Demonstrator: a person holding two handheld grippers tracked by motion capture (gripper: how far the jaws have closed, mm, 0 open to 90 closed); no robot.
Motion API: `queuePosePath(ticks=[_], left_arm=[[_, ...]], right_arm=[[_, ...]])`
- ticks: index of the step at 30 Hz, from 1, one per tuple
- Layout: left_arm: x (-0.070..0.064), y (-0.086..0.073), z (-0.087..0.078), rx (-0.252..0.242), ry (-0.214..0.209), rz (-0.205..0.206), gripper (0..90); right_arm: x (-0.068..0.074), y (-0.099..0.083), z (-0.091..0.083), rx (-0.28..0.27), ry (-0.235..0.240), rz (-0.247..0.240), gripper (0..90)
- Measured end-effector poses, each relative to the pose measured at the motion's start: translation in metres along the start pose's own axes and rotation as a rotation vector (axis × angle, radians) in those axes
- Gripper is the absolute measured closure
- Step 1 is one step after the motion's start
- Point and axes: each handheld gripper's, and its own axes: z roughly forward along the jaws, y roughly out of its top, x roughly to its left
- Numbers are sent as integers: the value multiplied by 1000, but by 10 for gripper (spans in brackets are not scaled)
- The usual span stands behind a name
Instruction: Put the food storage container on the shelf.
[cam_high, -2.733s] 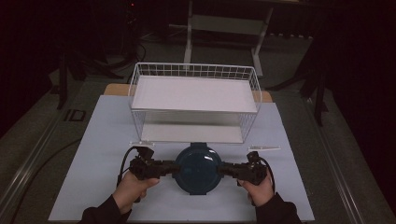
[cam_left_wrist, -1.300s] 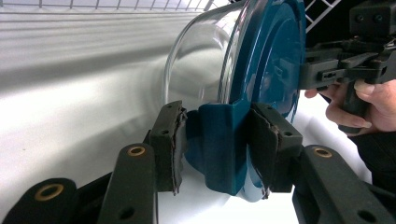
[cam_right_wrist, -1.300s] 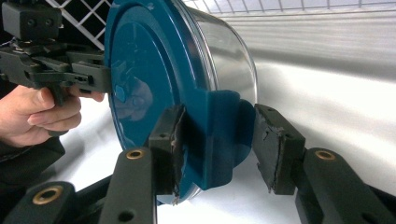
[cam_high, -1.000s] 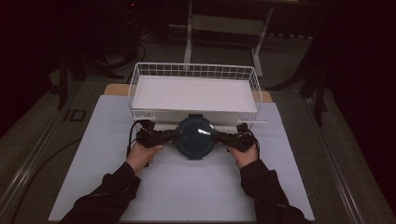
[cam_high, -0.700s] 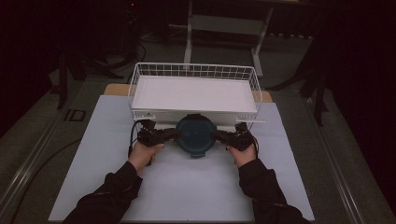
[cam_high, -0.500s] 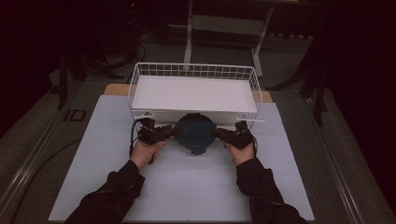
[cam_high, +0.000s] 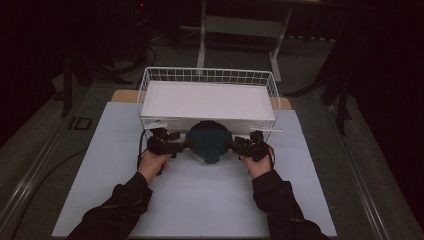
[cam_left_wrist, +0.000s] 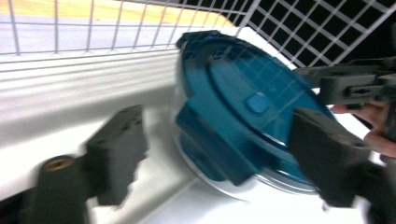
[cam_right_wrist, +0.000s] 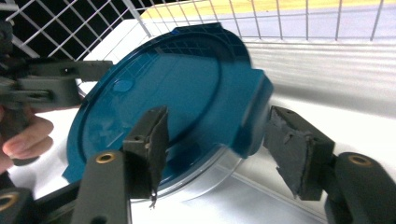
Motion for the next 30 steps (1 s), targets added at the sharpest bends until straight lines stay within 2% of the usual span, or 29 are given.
queuePosePath(ticks=[1, 2, 4, 5, 7, 10, 17, 21, 23, 25, 28, 30], left_arm=[[-3, 0, -2, 12, 11, 1, 133], [-6, -1, -3, 17, -5, -23, 97], [-10, -2, -6, 51, -25, -2, 2], [-13, -2, -8, 61, -34, 24, 3], [-19, -4, -14, 59, -36, 41, 2], [-26, -5, -22, 54, -53, 52, 2], [-50, -12, -41, 60, -94, 117, 2], [-61, -17, -53, 34, -105, 139, 2], [-66, -20, -58, 40, -100, 164, 2], [-69, -23, -62, 38, -100, 172, 2], [-72, -29, -66, 43, -93, 185, 2], [-74, -34, -68, 42, -85, 199, 2]], right_arm=[[2, 0, -1, -4, -8, -16, 379], [4, 1, -3, -6, -7, -21, 378], [8, 0, -6, -13, -11, -28, 377], [10, 0, -8, -15, -10, -34, 378], [15, -1, -12, -23, -15, -64, 395], [22, -3, -20, -31, -13, -73, 399], [44, -11, -33, -22, 25, -112, 408], [57, -18, -36, -19, 48, -135, 463], [62, -22, -36, -11, 56, -142, 501], [67, -26, -35, 10, 57, -158, 544], [72, -32, -29, 37, 60, -166, 619], [74, -35, -25, 50, 58, -173, 706]])
